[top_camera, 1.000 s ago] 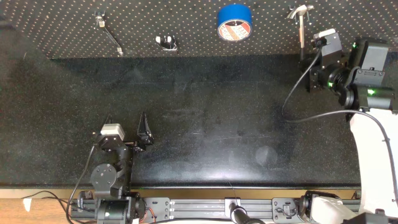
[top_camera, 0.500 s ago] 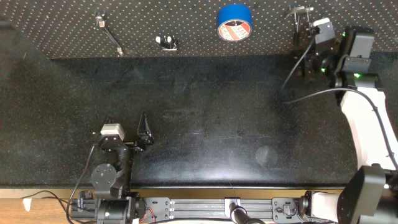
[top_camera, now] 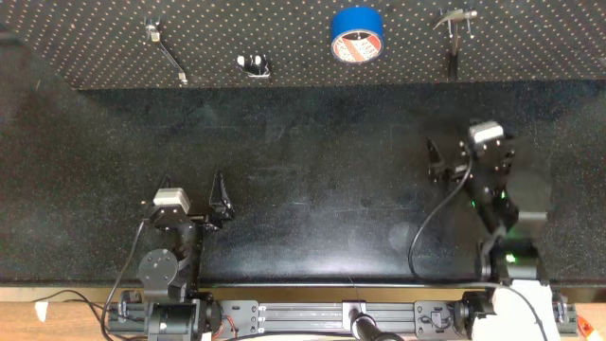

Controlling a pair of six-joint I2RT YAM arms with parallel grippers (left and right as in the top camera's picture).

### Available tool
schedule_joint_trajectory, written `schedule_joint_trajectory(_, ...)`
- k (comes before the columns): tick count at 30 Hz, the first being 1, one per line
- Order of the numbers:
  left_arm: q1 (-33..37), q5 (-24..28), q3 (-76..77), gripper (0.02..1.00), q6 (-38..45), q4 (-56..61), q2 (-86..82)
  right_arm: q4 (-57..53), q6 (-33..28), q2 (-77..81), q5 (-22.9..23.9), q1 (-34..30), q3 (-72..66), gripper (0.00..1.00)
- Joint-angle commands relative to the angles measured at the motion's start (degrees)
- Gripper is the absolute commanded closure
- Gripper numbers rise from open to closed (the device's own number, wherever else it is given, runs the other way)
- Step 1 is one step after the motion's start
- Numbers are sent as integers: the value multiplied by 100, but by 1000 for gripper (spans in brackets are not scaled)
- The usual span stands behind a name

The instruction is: Place Tools Onto Pegboard

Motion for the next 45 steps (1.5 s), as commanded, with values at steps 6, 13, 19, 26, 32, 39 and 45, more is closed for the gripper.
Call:
schedule_joint_trajectory(6,24,61,-13,23,-28,-39,-46,494,446,-2400,363,98,-1561,25)
schedule_joint_trajectory(13,24,61,-13,23,-28,-39,-46,-1814,448,-4437,603,592,-1561,27)
schedule_joint_trajectory(19,24,61,-13,23,-28,-39,-46,-1958,446,-4675,610,752,-1558,25)
schedule_joint_trajectory(26,24,61,-13,23,-28,-39,-46,-1956,446,-4675,610,752,-1558,25)
schedule_joint_trajectory(32,24,61,-13,23,-28,-39,-46,-1950,444,-4673,610,752,-1558,25)
schedule_joint_trajectory(39,24,61,-13,23,-28,-39,-46,-1947,446,-4673,610,752,-1558,25)
schedule_joint_trajectory(45,24,61,-13,23,-28,-39,-46,-1947,446,-4673,610,752,-1558,25)
